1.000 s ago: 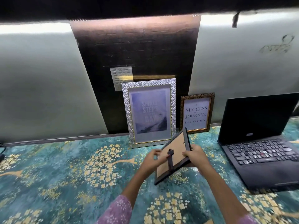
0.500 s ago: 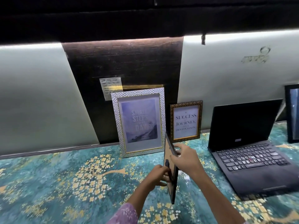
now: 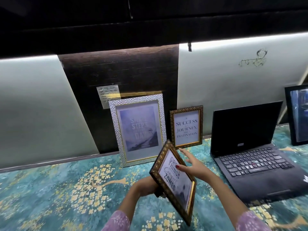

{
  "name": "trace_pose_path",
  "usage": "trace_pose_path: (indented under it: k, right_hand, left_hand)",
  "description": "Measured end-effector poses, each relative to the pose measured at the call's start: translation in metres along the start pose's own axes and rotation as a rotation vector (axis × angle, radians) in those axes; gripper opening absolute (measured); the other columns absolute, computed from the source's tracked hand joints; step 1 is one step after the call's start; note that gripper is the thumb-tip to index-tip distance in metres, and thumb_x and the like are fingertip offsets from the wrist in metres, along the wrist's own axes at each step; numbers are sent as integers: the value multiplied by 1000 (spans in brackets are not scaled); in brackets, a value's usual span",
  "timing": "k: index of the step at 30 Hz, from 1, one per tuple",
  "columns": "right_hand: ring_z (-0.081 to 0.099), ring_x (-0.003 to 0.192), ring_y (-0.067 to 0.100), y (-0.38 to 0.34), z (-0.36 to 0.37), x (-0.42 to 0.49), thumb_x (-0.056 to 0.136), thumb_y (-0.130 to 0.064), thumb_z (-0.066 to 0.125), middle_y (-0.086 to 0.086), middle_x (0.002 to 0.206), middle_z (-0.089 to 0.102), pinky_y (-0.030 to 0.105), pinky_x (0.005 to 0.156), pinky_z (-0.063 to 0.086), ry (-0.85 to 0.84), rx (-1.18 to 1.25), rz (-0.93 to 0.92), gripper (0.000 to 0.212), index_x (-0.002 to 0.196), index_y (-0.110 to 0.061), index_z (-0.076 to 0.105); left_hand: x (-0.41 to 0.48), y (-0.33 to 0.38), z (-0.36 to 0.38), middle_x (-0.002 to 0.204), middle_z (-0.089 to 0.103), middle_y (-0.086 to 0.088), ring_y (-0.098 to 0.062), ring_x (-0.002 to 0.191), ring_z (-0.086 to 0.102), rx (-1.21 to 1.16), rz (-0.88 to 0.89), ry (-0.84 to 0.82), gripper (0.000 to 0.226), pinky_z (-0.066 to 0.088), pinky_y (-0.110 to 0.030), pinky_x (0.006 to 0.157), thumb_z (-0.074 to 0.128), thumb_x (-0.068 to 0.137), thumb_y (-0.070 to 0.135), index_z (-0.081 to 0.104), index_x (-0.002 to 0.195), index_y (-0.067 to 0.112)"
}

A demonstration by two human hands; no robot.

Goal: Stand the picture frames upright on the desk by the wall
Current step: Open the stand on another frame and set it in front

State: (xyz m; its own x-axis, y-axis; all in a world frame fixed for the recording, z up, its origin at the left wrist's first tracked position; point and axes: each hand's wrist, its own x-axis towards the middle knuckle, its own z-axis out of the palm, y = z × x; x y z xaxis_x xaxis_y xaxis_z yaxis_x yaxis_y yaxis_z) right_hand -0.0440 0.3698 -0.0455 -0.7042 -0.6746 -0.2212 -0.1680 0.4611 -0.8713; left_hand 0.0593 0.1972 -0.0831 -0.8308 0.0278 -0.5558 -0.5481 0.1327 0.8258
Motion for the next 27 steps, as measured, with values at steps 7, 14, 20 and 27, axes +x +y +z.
trace_pose_path:
  k: [7,14,20,27]
  right_hand:
    - [62,84,16,26,0,14,57,-76,55,-1,89,65,43,81,50,122,93,-70,61,92,-27,58]
    - [45,44,1,-5,-21,35,79,-47,59,-10,51,46,21,48,28,146,-346,-344,33,56,-29,43]
    - [51,50,16,-15,-26,51,54,-78,51,10,60,65,25,46,31,132,-526,-459,72,68,-8,60]
    - [60,57,27,4,-13,63,55,-83,36,8,62,68,26,47,32,220,-900,-560,74,71,-13,56]
  left_hand:
    - [13,-2,6,40,64,-6,-13,34,61,-398,35,80,71,50,-19,39,24,96,-4,65,38,6]
    - [15,11,20,34,61,-8,-15,28,58,-665,98,80,57,46,-21,28,44,90,-5,64,37,2]
    - [27,15,11,62,61,1,-14,60,54,-327,111,202,37,49,-31,64,41,93,13,63,63,17]
    - [38,-31,-25,97,67,-5,-18,83,63,169,30,264,39,52,-33,70,35,95,42,64,85,17]
